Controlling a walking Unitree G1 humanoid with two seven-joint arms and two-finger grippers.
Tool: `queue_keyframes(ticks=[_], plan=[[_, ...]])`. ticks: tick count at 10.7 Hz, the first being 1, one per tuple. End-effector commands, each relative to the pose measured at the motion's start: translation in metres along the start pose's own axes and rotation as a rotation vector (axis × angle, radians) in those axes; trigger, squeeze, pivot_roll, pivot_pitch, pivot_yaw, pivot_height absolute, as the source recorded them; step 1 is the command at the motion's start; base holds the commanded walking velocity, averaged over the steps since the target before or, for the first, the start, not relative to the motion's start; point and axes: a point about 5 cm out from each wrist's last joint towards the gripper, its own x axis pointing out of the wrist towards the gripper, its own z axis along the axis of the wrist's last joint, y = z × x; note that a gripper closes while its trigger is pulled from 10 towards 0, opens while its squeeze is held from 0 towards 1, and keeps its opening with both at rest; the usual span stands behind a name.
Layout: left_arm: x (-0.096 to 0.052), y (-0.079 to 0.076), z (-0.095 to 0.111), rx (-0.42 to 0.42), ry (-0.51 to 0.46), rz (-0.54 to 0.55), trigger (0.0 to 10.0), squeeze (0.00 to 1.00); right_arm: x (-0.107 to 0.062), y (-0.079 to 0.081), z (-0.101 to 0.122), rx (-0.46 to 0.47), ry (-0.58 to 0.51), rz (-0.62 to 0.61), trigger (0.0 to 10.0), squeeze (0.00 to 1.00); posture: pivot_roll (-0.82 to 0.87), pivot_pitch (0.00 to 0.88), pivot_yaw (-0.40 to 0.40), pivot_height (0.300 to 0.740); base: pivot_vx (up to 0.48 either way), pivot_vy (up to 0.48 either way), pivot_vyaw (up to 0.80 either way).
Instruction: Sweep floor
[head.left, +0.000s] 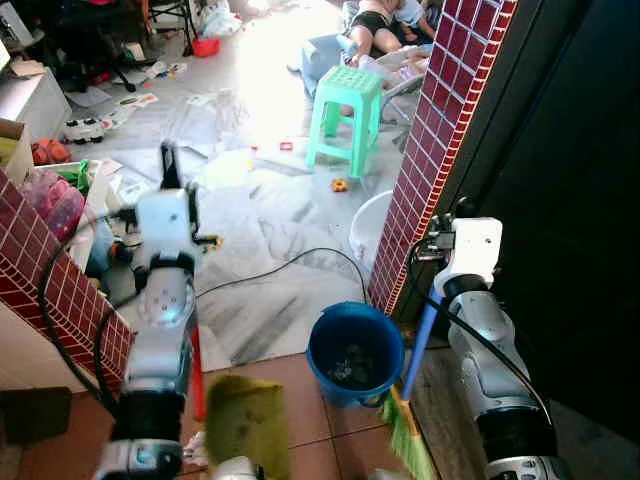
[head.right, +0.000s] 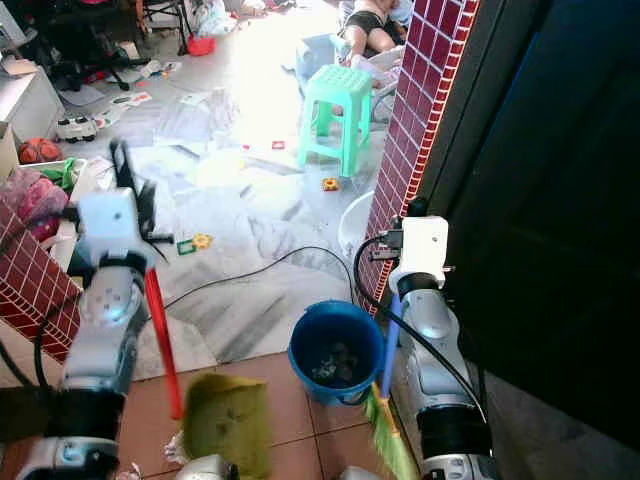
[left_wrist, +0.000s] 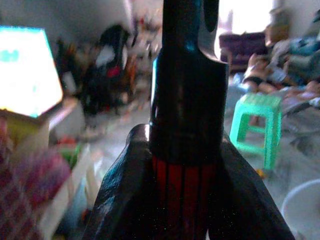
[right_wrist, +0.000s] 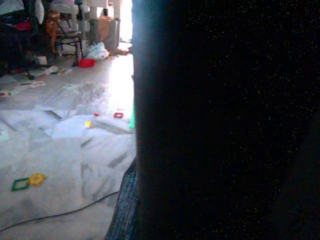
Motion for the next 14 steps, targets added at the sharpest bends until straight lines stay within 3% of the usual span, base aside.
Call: queue_keyframes(ticks=[1,2,3,6,9,11,14], plan=[[-0.006,-0.001,-0.010,-0.038,0.056,0.030,10.0,0.00,-0.001,0.006,0.005,0.162,-0.012,0.009,10.0,0.00,-0.05,0.000,-0.002,0.740,0.000,0.000,0.00],[-0.014,0.000,-0.015,-0.048,0.066,0.001,10.0,0.00,-0.001,0.007,0.006,0.171,-0.018,0.017,10.0,0.00,-0.05,0.000,0.000,0.740,0.000,0.000,0.00],[-0.026,-0.004,-0.021,-0.115,0.092,-0.059,10.0,0.00,-0.003,0.008,0.005,0.167,-0.017,0.025,10.0,0.00,-0.05,0.000,0.000,0.740,0.000,0.000,0.00],[-0.045,0.001,-0.020,-0.065,0.161,-0.070,10.0,0.00,-0.007,0.004,0.003,0.162,0.000,0.019,10.0,0.00,-0.05,0.000,0.008,0.740,0.000,0.000,0.00],[-0.068,0.006,-0.019,-0.102,0.249,-0.087,10.0,0.00,-0.010,0.001,-0.003,0.158,0.029,0.022,10.0,0.00,-0.02,0.000,-0.001,0.740,0.000,0.000,0.00],[-0.069,-0.004,-0.015,-0.097,0.246,-0.118,10.0,0.00,-0.005,0.008,-0.001,0.160,0.025,0.039,10.0,0.00,-0.01,0.000,-0.012,0.740,0.000,0.000,0.00],[-0.063,-0.009,-0.008,-0.110,0.231,-0.143,10.0,0.00,-0.005,0.006,0.000,0.156,0.018,0.037,10.0,0.00,-0.02,0.000,-0.001,0.740,0.000,0.000,0.00]])
